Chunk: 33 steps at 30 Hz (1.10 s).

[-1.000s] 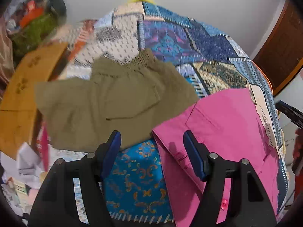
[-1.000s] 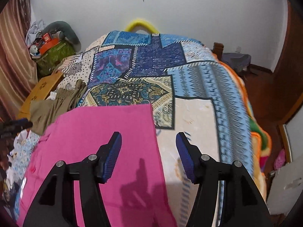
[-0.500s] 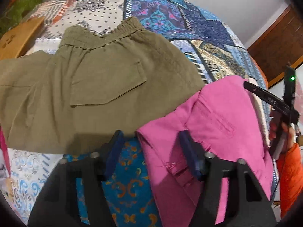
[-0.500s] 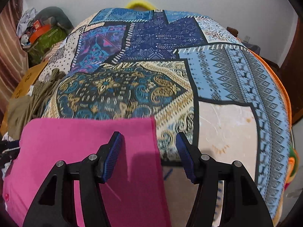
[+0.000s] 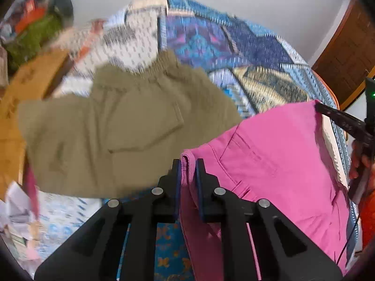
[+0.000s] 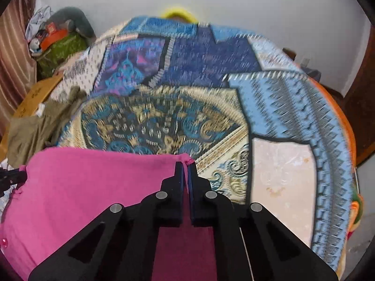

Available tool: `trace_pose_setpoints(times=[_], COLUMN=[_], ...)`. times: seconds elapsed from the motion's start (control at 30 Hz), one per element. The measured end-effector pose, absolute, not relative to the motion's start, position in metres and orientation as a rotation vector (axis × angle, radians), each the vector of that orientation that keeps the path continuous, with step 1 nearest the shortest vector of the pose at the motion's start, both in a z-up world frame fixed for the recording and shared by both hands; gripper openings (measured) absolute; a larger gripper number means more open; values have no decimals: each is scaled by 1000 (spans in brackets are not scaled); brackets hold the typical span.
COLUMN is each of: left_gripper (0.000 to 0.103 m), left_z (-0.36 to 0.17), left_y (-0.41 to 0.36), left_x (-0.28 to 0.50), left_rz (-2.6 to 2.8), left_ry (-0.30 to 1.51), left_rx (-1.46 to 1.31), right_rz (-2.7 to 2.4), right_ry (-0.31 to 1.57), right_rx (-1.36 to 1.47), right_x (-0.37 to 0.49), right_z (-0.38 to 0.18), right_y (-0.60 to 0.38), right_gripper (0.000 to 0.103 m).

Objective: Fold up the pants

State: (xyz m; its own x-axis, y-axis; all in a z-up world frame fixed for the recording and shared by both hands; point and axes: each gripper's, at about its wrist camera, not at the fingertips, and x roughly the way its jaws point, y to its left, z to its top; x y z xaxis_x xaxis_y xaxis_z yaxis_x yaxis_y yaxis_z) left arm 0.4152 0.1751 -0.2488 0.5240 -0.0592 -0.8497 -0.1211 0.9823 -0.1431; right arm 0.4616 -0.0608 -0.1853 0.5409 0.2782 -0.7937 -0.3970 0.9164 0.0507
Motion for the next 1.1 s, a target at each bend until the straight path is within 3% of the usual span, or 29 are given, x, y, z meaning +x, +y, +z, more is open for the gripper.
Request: trace_pose_setpoints(times=[0.27,0.53,0.83,1.1], left_gripper=[9,8,7,5], left_z=[-153,-108,-112,-156], left_y=[169,155,122,102], left_x=[397,361,285,221], left_rz=[127,93,75,7], left_ry=[791,735,730,836], left_rx=[-158,-76,59,81], right_rz=[396,422,466,481], right_ry=[750,627,644,729], right_rx=[-99,-54,-109,-125], right_x=[439,396,322,261], right_z=[-97,-26,-35,-73], right_y=[-77,-92,-117,-139], right_gripper=[2,2,2,2])
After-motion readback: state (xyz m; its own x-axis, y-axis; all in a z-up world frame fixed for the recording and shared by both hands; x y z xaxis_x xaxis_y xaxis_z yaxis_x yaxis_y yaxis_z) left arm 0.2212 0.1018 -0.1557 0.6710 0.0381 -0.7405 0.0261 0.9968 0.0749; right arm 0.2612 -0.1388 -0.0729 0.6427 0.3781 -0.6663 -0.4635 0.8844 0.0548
